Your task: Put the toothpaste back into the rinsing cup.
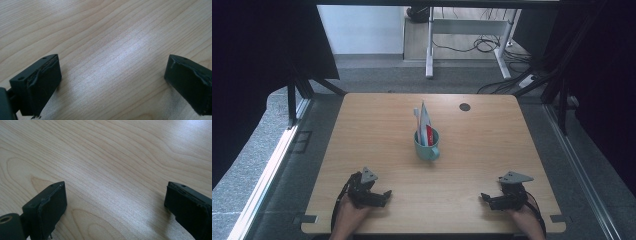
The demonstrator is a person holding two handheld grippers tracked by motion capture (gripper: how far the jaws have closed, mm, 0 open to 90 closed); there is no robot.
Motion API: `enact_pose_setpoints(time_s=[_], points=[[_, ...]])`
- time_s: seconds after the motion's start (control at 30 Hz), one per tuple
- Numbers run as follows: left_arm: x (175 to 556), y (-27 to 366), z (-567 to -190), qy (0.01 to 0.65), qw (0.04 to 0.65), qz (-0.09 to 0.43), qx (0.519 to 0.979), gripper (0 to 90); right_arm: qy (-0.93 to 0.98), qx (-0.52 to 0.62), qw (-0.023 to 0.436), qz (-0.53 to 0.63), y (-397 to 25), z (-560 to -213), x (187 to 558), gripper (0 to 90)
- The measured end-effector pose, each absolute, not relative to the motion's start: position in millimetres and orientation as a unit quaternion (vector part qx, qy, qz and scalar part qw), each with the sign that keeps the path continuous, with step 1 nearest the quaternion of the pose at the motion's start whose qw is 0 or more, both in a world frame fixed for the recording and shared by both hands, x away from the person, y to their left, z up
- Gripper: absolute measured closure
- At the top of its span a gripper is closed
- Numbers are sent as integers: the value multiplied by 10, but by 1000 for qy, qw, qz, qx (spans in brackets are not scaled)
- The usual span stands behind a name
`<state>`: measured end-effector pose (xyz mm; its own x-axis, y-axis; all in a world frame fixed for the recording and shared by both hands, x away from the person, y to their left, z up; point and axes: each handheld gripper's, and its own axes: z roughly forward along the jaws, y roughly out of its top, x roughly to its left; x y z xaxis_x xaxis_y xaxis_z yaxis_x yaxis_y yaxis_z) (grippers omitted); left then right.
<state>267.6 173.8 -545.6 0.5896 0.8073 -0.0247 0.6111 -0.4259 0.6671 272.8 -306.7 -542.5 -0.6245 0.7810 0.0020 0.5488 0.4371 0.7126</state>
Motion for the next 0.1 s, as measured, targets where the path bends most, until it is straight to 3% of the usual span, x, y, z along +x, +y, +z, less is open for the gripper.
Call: enact_pose_setpoints(time_s=[0.1], points=[[2676,1738,-5456,427,324,151,831,9,831,400,168,348,-3067,-5425,2726,39]])
